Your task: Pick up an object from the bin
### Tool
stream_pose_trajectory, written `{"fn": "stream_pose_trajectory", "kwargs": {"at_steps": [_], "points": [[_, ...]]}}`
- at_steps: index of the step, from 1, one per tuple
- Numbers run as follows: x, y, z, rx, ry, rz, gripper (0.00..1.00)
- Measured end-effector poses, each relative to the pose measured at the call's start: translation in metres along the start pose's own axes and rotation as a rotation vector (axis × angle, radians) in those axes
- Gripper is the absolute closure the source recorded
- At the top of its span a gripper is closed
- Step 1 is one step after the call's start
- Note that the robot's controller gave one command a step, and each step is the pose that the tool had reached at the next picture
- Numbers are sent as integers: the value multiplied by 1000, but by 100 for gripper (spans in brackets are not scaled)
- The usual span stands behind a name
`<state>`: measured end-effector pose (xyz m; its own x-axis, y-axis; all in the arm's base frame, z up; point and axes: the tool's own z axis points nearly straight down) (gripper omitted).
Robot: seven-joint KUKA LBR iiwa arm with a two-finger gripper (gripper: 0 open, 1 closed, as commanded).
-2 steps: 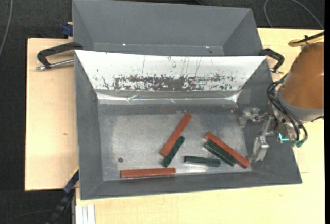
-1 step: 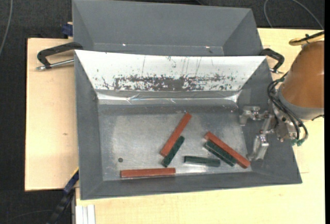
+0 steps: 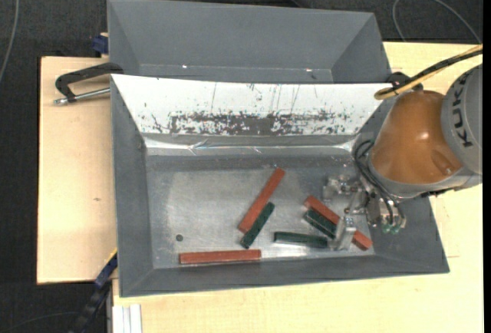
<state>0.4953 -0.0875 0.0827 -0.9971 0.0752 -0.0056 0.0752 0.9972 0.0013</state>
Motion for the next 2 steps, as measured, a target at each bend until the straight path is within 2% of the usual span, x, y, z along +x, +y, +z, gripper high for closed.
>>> {"fn": "stream_pose_trajectory", "kwargs": {"at_steps": [1, 2], "points": [[1, -1, -10, 0, 4, 66, 0], [-1, -2, -32, 1, -1, 55, 0]]}}
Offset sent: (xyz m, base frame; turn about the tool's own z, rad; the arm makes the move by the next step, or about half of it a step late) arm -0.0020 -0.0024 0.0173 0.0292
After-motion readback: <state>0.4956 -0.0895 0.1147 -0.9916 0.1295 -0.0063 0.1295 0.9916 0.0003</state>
